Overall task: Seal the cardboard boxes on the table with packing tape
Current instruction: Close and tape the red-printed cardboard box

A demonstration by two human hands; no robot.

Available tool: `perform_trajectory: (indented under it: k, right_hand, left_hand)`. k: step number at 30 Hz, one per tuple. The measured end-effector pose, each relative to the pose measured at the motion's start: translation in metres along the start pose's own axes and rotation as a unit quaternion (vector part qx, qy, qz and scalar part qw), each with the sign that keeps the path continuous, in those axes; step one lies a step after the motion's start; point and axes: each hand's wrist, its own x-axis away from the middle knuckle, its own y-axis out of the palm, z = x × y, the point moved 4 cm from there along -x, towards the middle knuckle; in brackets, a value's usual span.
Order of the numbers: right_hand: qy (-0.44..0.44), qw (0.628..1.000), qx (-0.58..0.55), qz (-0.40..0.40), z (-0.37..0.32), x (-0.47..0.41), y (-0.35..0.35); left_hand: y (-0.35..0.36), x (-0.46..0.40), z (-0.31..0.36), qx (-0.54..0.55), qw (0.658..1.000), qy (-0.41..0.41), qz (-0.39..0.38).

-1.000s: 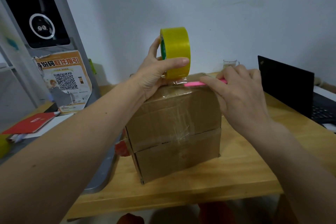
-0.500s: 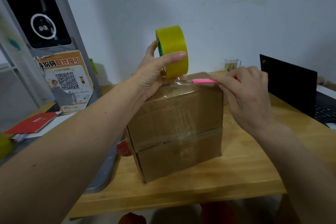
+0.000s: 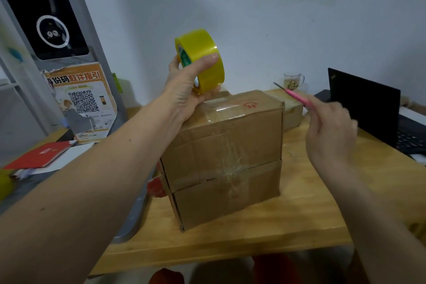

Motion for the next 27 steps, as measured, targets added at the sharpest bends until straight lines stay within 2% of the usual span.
perform_trajectory:
  k: [4,7,9,10,11,13,14,15,17,19,21,22,27]
  right_hand:
    - [0.154,0.969,0.082,-0.175,0.043,0.035,0.038]
    - [0.158,0.936,0.133,-0.285,0.055,0.061,0.056]
    - [0.148,0.923,0.139,-0.328,0.052,0.068,0.059]
    - [0.143,0.935,0.103,-0.309,0.045,0.066,0.055]
    - [0.125,0.958,0.047,-0.254,0.034,0.061,0.048]
    - [-0.005,0.993,-0.086,-0.077,-0.005,0.047,0.019]
    - [-0.101,0.986,-0.136,0.010,-0.030,0.043,0.002]
    - [-0.194,0.964,-0.171,0.065,-0.055,0.041,-0.012]
    - [-0.327,0.924,-0.186,0.073,-0.099,0.042,-0.023]
    - [-0.378,0.917,-0.126,-0.019,-0.132,0.038,-0.021]
    - [-0.344,0.922,-0.032,-0.173,-0.145,0.027,-0.010]
    - [-0.330,0.919,0.006,-0.218,-0.148,0.020,-0.006]
    - [-0.358,0.880,0.133,-0.281,-0.162,-0.004,0.017]
  left_hand:
    - [-0.001,0.002,0.002,-0.007,1.000,0.025,0.016]
    - [0.000,0.005,0.007,-0.017,0.999,0.046,0.023]
    - [-0.001,0.007,0.009,-0.029,0.998,0.056,0.024]
    - [-0.002,0.009,0.010,-0.035,0.997,0.058,0.023]
    - [-0.005,0.010,0.011,-0.042,0.997,0.059,0.022]
    - [-0.011,0.013,0.013,-0.054,0.997,0.059,0.024]
    - [-0.014,0.013,0.013,-0.057,0.996,0.057,0.028]
    - [-0.016,0.014,0.013,-0.056,0.996,0.053,0.033]
    - [-0.021,0.016,0.013,-0.048,0.997,0.046,0.048]
    - [-0.024,0.018,0.013,-0.040,0.997,0.038,0.057]
    - [-0.028,0.020,0.014,-0.037,0.997,0.035,0.057]
    - [-0.030,0.021,0.015,-0.038,0.997,0.035,0.057]
    - [-0.048,0.022,0.020,-0.015,0.997,0.033,0.073]
